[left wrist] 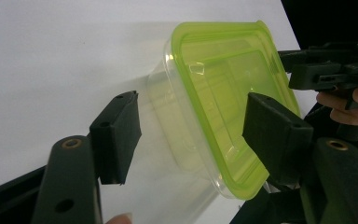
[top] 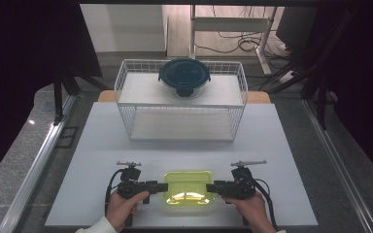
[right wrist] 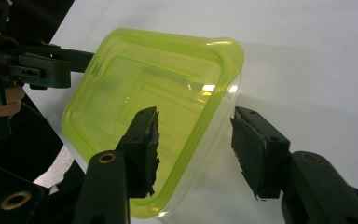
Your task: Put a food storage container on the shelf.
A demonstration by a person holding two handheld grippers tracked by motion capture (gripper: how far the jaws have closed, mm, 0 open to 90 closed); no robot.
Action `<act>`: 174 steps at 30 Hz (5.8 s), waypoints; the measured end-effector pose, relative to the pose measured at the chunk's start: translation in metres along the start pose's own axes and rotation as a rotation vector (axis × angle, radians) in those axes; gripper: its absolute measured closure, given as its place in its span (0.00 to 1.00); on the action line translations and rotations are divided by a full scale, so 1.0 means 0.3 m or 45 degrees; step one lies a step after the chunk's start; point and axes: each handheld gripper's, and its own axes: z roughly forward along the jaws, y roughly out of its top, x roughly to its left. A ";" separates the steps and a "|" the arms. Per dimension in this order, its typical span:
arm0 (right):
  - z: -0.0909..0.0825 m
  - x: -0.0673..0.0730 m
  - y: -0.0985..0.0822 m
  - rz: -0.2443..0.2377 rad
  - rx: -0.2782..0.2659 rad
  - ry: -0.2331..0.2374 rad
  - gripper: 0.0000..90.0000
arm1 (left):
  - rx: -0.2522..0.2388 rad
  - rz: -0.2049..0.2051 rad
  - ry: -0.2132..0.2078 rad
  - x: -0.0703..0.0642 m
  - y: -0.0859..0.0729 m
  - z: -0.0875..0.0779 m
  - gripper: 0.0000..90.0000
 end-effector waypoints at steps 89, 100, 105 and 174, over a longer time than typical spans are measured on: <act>-0.231 0.231 0.308 -0.322 -0.246 0.043 0.85 | -0.237 0.247 -0.112 -0.218 0.271 -0.270 0.86; -0.259 0.267 0.365 -0.354 -0.268 0.032 0.85 | -0.259 0.274 -0.106 -0.247 0.328 -0.312 0.86; -0.277 0.283 0.402 -0.371 -0.275 0.028 0.85 | -0.276 0.283 -0.103 -0.265 0.358 -0.334 0.86; -0.376 0.312 0.957 -0.318 -0.384 0.010 0.87 | -0.319 0.309 -0.090 -0.332 0.928 -0.450 0.87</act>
